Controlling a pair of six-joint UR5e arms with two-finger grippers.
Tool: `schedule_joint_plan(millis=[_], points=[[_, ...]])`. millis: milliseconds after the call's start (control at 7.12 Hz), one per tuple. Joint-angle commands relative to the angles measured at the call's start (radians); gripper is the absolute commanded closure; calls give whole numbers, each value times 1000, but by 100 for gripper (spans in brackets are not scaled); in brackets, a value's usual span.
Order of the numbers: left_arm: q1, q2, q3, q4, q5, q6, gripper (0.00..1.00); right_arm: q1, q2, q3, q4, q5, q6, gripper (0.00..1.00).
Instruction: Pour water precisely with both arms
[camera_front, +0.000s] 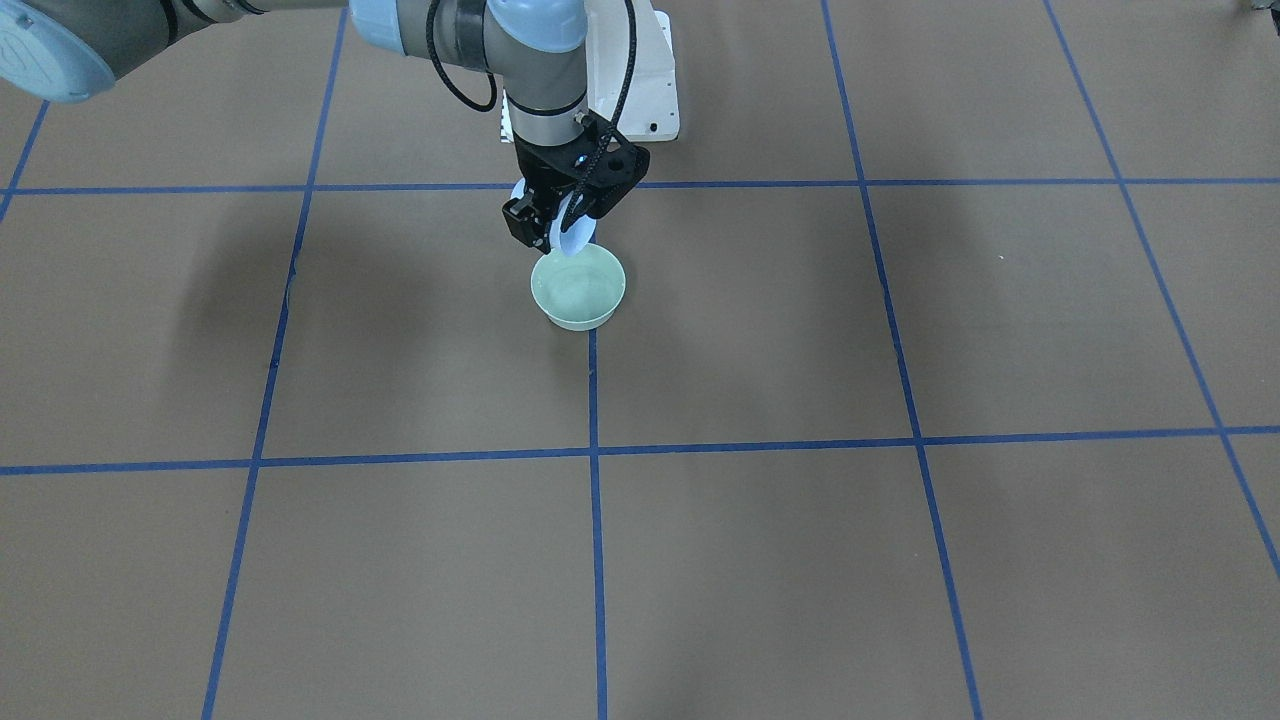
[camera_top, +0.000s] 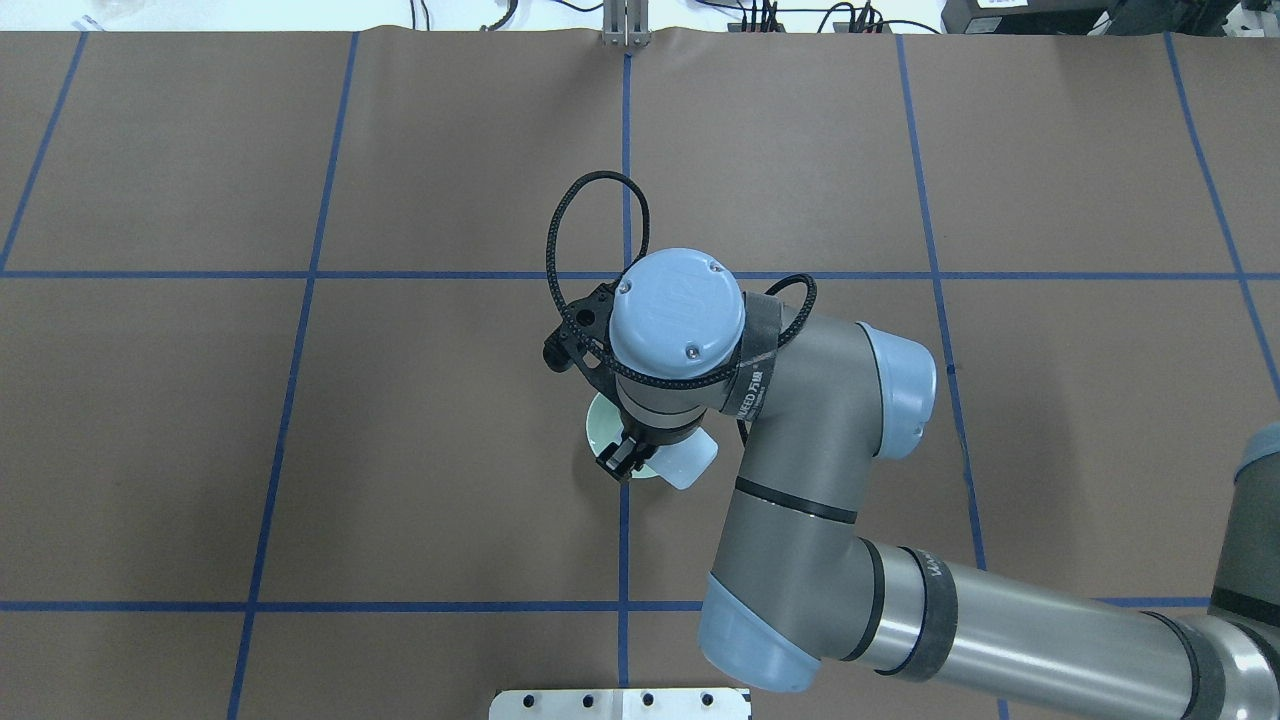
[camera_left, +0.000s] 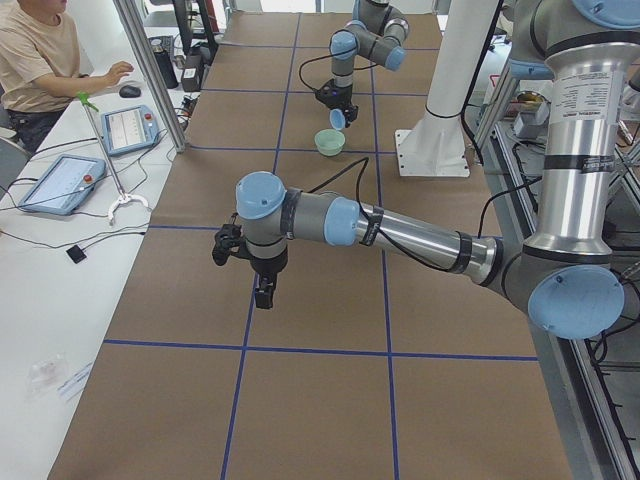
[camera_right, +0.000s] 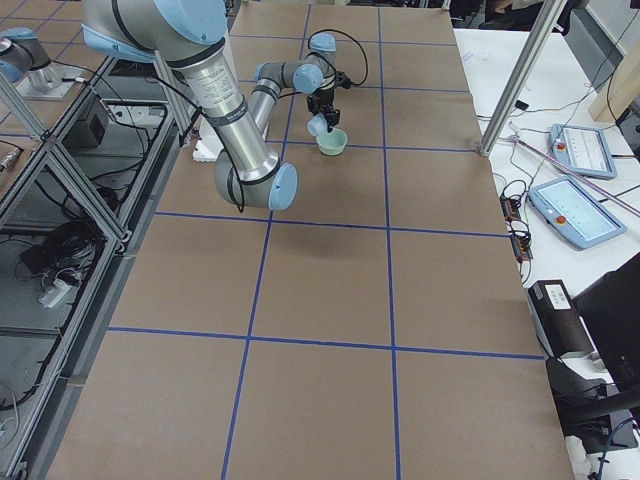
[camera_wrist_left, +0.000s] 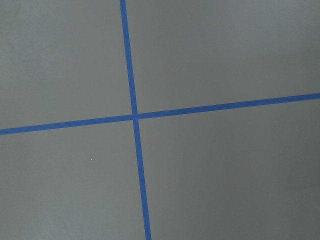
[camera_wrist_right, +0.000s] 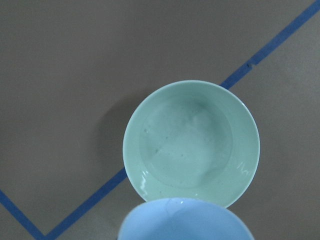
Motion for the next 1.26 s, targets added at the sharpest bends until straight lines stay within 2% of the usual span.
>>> schedule_joint_plan(millis=[0,281,421,562,983,1123], points=[[0,-1,-10,2,2,0,0,18,-70,11,250,2,113,100],[2,-2,-12,0,2,-2,0,50,-184,22,581,-56,214,100],[3,-2,-12,0,3,-2,0,51,-237,43,684,-173,297,100],[5,-2,-12,0,2,-2,0,51,-267,55,733,-290,372,100],[9,-4,-12,-2,3,3,0,25,-405,103,738,-671,552,100],[9,-4,-12,-2,3,3,0,15,-437,115,736,-803,666,100]])
